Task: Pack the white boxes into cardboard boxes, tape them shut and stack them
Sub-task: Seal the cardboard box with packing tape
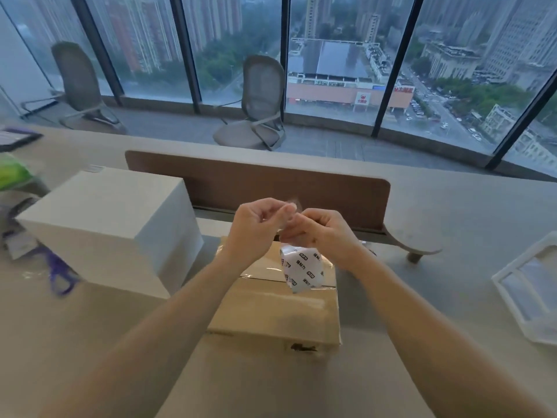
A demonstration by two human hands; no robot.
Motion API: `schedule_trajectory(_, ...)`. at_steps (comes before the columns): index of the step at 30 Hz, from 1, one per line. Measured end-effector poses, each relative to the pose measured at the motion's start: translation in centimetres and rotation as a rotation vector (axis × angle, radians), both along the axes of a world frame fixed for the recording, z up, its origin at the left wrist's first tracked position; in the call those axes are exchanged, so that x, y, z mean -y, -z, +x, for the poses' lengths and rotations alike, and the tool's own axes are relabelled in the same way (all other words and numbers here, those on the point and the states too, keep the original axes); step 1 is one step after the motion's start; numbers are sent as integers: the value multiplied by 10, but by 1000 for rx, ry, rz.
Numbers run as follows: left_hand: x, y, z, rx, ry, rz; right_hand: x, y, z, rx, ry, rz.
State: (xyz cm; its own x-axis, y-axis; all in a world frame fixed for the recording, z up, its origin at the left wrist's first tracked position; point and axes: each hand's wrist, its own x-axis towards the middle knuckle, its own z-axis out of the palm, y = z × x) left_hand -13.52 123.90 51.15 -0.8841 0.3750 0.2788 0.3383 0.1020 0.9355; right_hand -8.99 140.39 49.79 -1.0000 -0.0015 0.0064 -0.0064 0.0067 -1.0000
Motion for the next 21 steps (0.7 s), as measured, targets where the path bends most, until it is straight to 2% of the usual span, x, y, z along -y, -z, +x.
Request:
schedule_trajectory(4, 33, -12, 2, -133, -33, -94, 34, -7, -10, 99, -30, -193)
schedule_trajectory(10, 64, -3, 8, -419, -39, -288, 63, 0, -32, 372, 44, -296)
schedule_trajectory(15, 77, -2, 8, -446, -15, -335, 74, 4, -50, 551, 223, -447)
schedule_trajectory(18, 80, -8, 3, -448, -16, -336, 76, 1, -47, 551, 314, -636)
schedule_trajectory(21, 80, -18, 2, -484, -8, -293, 71, 9, -46, 496, 456, -714)
